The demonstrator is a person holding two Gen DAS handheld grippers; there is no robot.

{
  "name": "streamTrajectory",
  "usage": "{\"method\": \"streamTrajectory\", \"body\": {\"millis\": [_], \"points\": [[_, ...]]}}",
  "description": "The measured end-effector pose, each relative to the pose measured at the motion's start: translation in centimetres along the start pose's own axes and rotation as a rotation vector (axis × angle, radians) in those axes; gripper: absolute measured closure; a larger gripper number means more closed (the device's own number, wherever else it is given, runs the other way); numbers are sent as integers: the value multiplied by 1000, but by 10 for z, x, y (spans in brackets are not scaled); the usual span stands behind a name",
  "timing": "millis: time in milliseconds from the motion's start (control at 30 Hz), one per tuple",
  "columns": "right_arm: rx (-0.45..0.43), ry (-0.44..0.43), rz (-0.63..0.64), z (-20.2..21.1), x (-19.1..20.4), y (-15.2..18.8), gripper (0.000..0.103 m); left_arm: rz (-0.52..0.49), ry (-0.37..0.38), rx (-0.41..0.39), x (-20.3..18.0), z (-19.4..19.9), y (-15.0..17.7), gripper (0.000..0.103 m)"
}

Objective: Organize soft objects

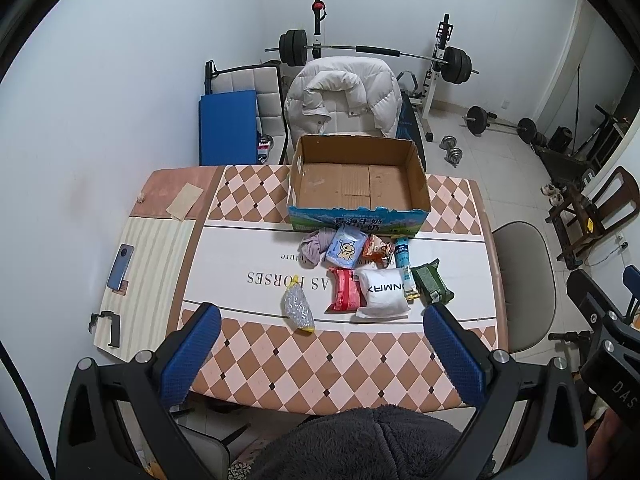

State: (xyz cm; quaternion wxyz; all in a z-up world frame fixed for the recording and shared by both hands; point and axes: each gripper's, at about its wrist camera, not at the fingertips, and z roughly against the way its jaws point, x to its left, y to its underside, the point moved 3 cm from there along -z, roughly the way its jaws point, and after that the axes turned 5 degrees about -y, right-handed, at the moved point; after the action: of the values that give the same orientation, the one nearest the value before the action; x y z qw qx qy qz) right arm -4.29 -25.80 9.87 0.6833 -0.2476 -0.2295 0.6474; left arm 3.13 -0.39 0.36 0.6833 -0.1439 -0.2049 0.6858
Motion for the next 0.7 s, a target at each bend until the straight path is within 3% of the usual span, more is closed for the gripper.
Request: {"method": "streamTrajectory", "body": {"millis": [700], "points": [[-5,1,-1,2,-1,-2,0,1,0,-33,-1,8,-3,0]]}}
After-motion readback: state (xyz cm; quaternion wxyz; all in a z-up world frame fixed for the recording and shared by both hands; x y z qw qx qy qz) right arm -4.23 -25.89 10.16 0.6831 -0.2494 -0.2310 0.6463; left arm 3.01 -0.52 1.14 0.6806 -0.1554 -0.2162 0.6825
